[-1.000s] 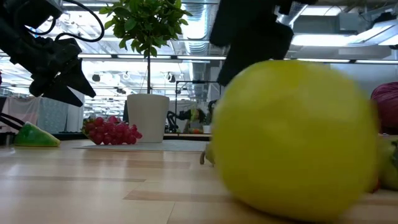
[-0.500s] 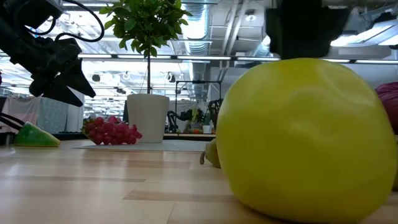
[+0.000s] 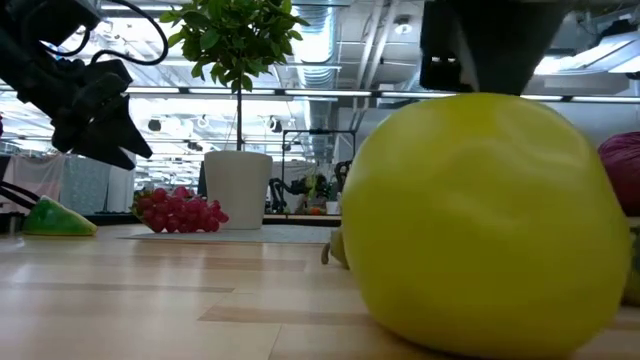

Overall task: Build produce basket
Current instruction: Put the green apple into the wire basket

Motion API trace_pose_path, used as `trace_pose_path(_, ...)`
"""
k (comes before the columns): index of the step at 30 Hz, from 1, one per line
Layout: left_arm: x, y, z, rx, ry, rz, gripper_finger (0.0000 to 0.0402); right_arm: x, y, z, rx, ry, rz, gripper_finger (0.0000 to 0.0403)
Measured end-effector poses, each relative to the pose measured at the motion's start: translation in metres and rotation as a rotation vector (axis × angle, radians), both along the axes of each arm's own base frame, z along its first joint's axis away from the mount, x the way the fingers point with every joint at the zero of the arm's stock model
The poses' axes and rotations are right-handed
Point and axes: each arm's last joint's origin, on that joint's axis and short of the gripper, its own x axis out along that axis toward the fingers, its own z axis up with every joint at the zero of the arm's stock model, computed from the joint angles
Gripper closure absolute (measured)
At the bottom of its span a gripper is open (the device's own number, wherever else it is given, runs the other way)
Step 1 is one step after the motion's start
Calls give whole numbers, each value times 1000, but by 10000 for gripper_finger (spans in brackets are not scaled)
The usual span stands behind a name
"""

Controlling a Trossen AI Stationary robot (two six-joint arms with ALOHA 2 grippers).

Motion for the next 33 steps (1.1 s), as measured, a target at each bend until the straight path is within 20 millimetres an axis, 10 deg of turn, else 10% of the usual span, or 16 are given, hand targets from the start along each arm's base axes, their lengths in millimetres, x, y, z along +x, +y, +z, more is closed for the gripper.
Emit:
trace_pose_path(15, 5, 0, 5, 34, -63, 6, 47, -27, -24, 61, -64, -74, -48, 126)
trace_pose_path(24, 4, 1, 5, 39, -64, 13, 47, -27, -22, 54, -60, -38, 1, 14)
trace_pose_path(33, 5, 1, 6, 58, -69, 19, 47, -13, -15, 27, -186, -78, -32, 28)
